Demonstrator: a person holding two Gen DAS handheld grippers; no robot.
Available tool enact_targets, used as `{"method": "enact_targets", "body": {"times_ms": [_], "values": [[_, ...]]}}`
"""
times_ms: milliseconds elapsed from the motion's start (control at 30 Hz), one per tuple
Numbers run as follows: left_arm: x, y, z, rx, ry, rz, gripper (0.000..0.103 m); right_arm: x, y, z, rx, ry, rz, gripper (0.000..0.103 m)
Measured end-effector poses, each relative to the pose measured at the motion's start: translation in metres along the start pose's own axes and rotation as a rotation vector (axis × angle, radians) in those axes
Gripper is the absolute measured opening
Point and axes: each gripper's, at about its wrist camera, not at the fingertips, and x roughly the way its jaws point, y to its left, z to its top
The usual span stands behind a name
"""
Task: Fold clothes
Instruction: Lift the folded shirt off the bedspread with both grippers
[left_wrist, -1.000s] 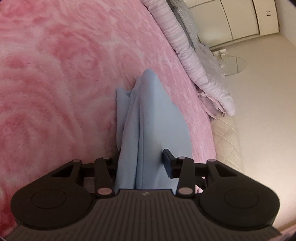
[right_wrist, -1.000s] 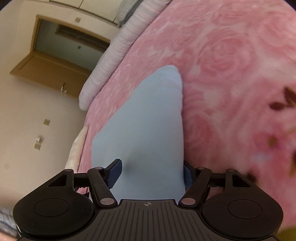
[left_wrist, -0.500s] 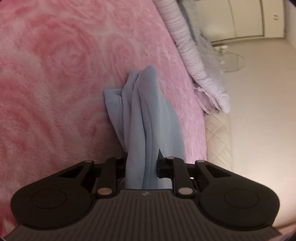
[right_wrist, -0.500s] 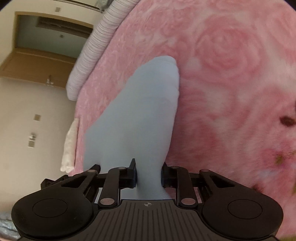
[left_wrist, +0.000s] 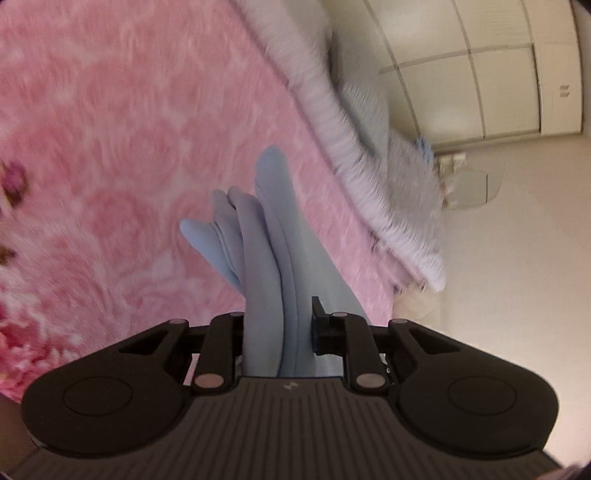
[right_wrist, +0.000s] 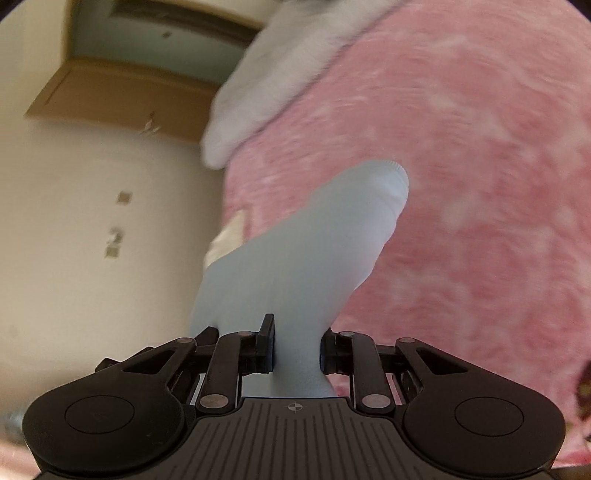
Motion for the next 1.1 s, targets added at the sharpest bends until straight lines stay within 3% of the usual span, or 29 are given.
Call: {"method": "enact_targets", "body": {"times_ms": [133,300,600,700,900,1100], "values": [[-0.045,0.007,0.020,-0.036,-0.080,-0.008,0.017,0.031,0.046,0.006,-0.081,0.049,0.027,0.020],[-0.100,0.040,0.065,-0.054,-0.132,-0.005,0.017,0.100,0.094,-0.002,-0.122,0.084,0.044,0.020],[-0.232,0.134,0.210,-0.019,-0.104,0.006,0.017,0.268,0.196,-0.046,-0.061,0.056,0.049,0.020],[-0.263,0.164,0.267,0.001,-0.059,0.019,0.017,0.322,0.230,-0.059,-0.044,0.033,0.039,0.020],[-0.287,0.207,0.365,0.047,-0.002,0.045,0.017,0.420,0.268,-0.063,0.011,-0.006,0.014,0.020],[-0.285,0.236,0.456,0.095,-0.031,0.003,0.017,0.502,0.296,-0.024,-0.047,-0.052,0.006,0.020]]}}
